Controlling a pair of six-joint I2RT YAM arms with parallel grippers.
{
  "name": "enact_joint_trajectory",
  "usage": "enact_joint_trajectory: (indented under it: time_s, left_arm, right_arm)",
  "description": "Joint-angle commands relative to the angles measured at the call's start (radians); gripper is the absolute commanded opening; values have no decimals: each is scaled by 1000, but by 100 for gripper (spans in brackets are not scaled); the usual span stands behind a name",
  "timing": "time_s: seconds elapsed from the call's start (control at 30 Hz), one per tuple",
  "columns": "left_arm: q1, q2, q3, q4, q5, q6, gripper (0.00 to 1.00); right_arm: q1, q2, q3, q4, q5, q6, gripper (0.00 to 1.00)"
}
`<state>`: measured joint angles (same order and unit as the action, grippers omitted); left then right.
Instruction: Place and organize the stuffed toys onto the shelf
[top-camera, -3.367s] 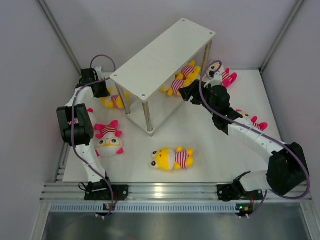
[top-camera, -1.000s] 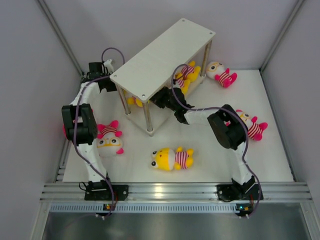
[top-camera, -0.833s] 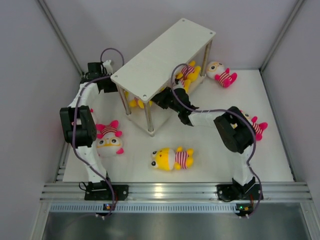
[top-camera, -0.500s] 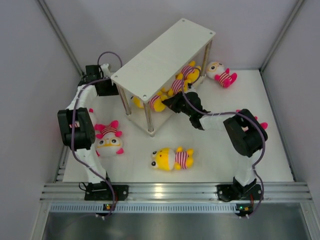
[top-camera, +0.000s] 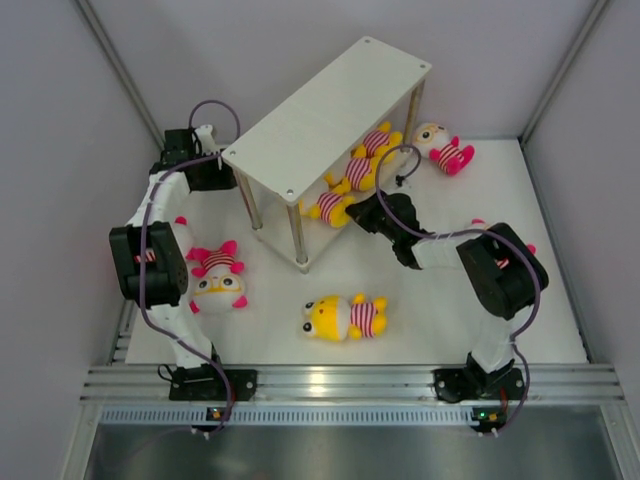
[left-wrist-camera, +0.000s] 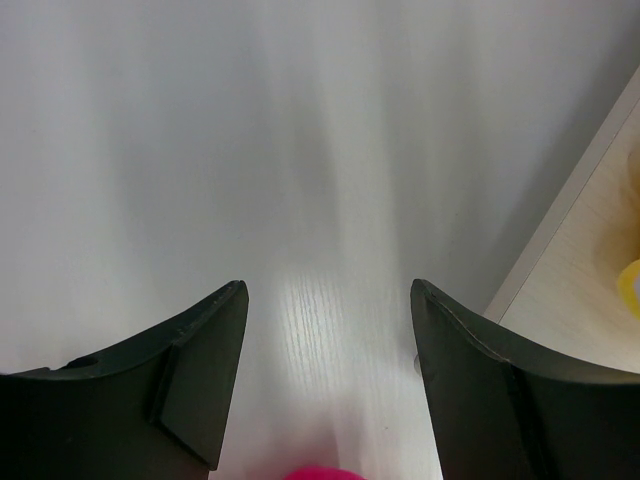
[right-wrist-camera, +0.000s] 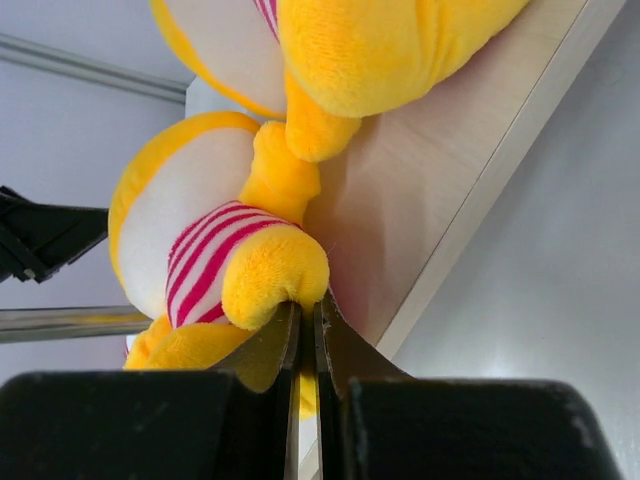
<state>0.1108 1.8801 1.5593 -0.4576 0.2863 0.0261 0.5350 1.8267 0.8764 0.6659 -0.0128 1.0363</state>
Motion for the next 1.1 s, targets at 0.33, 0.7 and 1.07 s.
enact_joint_trajectory:
  time_s: [0.33,0.7,1.07]
  left_arm:
    - [3,-61,-19,4,4,20,72]
    - [6,-75,-25,4,-10,40,72]
    - [7,-93,-62,-7,-73,46,72]
  right_arm:
    - [-29,69,67,61,183,44,0]
    - [-63,82,79,75,146,-16,0]
    - [-63,-69,0,26,100,-90,43]
